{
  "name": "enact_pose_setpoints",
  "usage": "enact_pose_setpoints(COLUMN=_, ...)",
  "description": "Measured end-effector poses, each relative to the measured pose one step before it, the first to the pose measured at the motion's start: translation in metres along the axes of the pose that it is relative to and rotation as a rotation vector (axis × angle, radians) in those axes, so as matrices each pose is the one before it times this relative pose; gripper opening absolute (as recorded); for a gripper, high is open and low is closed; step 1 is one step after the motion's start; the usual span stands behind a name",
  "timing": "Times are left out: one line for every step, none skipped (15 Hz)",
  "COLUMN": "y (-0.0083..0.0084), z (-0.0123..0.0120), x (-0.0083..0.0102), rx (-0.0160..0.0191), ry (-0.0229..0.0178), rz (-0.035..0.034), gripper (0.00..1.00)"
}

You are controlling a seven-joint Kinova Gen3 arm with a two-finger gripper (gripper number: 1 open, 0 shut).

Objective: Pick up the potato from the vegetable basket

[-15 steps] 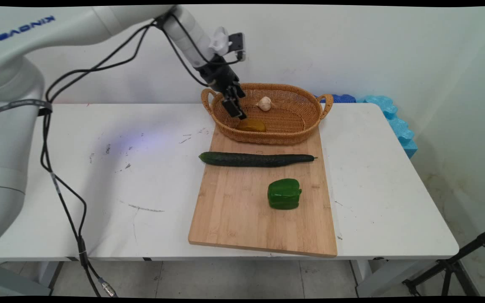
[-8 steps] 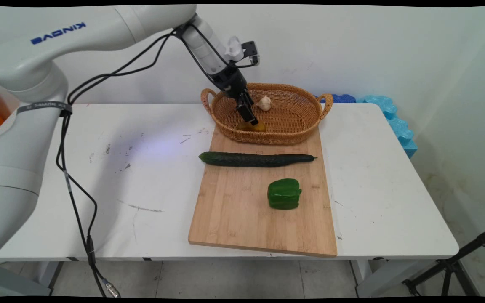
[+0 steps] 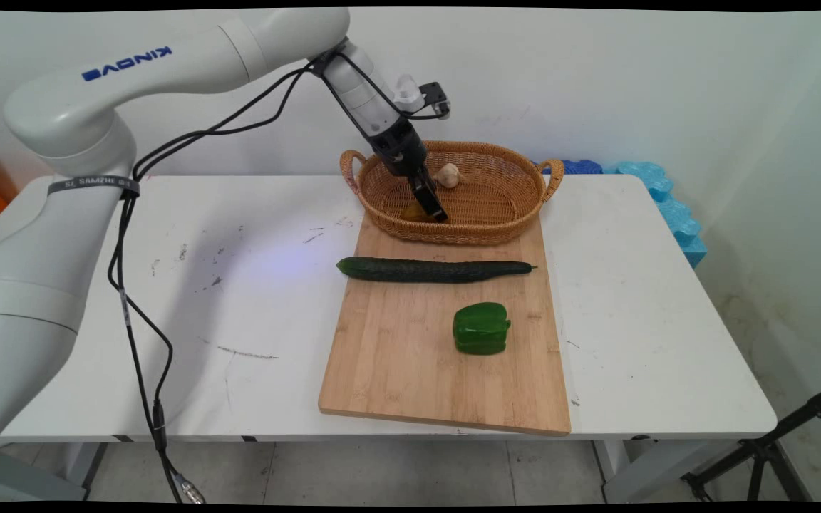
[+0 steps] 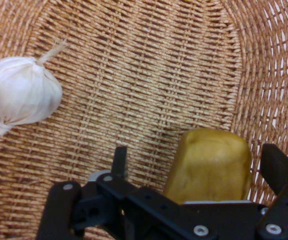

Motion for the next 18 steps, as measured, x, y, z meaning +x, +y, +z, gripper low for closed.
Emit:
enact_pose_setpoints(y=-0.00099, z=0.00169, x=0.00008, rx=-0.0024, ry=-0.00405, rz=-0.00494, gripper=1.0)
enact_pose_setpoints(y=-0.00085, z=0.00132, x=0.00035, rx=-0.00183, ry=-0.00351, rz=-0.00258, gripper=1.0)
enact_pose_setpoints(y=-0.00129, z=0.00123, x=0.00005, rx=-0.00111, ry=-0.00505, rz=-0.00184, gripper=1.0)
enact_pose_setpoints(y=-0.0011, z=0.00078, x=-0.00021, rx=-0.00084, ry=-0.00448, rz=-0.00119, gripper=1.0)
enact_pose_setpoints(y=-0.00119, z=0.00093, x=-0.00019, rx=-0.00097, ry=-0.00544, rz=-0.00066, gripper=1.0)
enact_pose_setpoints(y=-0.00111, z=0.00078, x=-0.0004, rx=-0.00093, ry=-0.00551, rz=-0.00081, gripper=1.0)
enact_pose_setpoints(y=-0.00096, z=0.00082, x=-0.00057, rx=-0.00104, ry=-0.00537, rz=-0.00132, gripper=1.0)
enact_pose_setpoints(y=-0.00086, z=0.00098, x=-0.00043, rx=-0.00161, ry=-0.00543, rz=-0.00134, gripper=1.0)
enact_pose_setpoints(y=-0.00084, z=0.00094, x=-0.00069, rx=-0.00161, ry=-0.00534, rz=-0.00181, gripper=1.0)
enact_pose_setpoints(y=-0.00068, z=0.00081, x=-0.0005, rx=-0.00201, ry=-0.00426, rz=-0.00152, gripper=1.0)
enact_pose_setpoints(y=-0.0005, z=0.00052, x=-0.00044, rx=-0.00119, ry=-0.00278, rz=-0.00128, gripper=1.0)
enact_pose_setpoints(y=-0.00076, z=0.00099, x=-0.0004, rx=-0.00282, ry=-0.00407, rz=-0.00182, gripper=1.0)
enact_pose_setpoints(y=-0.00065, z=0.00081, x=-0.00026, rx=-0.00254, ry=-0.00291, rz=-0.00149, gripper=1.0)
enact_pose_setpoints(y=-0.00061, z=0.00096, x=-0.0003, rx=-0.00319, ry=-0.00307, rz=-0.00125, gripper=1.0)
enact_pose_setpoints(y=-0.00049, z=0.00089, x=-0.00017, rx=-0.0035, ry=-0.00245, rz=-0.00157, gripper=0.0)
enact_pose_setpoints(y=-0.00035, z=0.00062, x=-0.00007, rx=-0.0029, ry=-0.00177, rz=-0.00106, gripper=0.0)
enact_pose_setpoints(y=-0.00032, z=0.0005, x=-0.0002, rx=-0.00317, ry=-0.00167, rz=-0.00052, gripper=0.0)
enact_pose_setpoints(y=-0.00012, z=0.00029, x=-0.00013, rx=-0.00216, ry=-0.00105, rz=0.0002, gripper=0.0)
